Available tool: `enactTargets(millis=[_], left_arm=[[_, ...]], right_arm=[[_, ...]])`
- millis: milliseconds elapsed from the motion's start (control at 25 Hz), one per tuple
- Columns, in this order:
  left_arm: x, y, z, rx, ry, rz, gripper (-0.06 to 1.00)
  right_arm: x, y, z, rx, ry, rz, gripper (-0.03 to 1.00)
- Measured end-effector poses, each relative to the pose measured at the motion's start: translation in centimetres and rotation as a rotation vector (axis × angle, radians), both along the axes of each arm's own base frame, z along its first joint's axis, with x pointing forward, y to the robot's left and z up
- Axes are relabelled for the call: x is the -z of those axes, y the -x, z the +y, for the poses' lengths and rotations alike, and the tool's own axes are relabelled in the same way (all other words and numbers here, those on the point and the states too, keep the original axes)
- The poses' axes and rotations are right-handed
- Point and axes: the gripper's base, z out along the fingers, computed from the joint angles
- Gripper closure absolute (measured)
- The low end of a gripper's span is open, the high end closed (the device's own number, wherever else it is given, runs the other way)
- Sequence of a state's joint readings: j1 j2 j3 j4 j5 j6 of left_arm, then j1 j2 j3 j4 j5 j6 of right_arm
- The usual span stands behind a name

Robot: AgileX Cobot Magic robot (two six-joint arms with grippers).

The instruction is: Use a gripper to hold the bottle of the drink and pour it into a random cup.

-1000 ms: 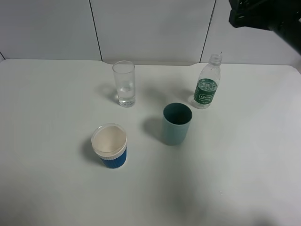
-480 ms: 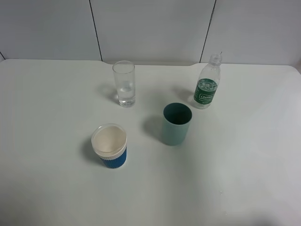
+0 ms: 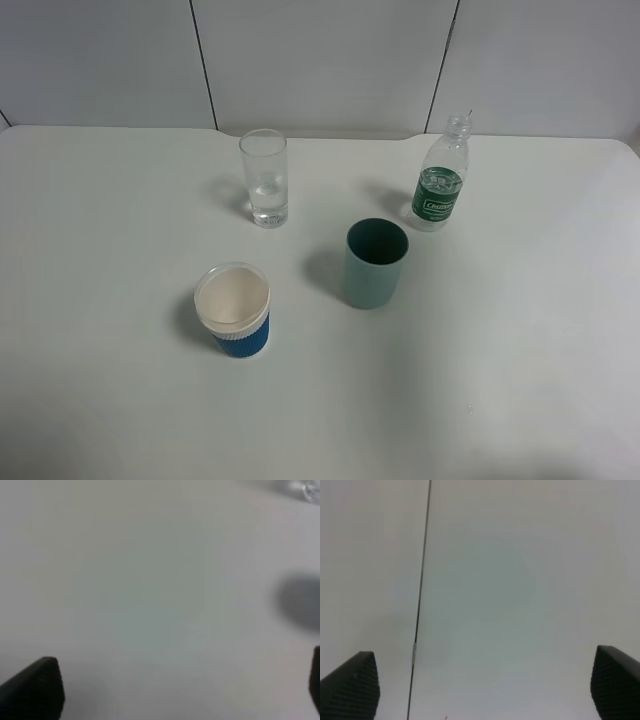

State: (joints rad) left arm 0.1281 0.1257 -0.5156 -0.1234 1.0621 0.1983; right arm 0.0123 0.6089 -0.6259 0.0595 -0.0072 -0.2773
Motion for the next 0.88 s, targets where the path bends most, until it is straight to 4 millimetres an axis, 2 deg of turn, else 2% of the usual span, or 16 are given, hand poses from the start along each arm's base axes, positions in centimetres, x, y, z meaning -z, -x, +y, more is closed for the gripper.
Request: enactTargets(millis=[320, 880], left_arm=[[0.0, 0.0, 0.0, 0.0, 0.0, 0.0, -0.05], [0.0, 0.0, 0.0, 0.0, 0.0, 0.0, -0.05]], right_arm=[[-0.1, 4.2, 0.0, -0.002, -0.012, 0.025, 0.13], [3.1, 10.3, -1.0, 0.1, -0.078, 0.278, 0.13]])
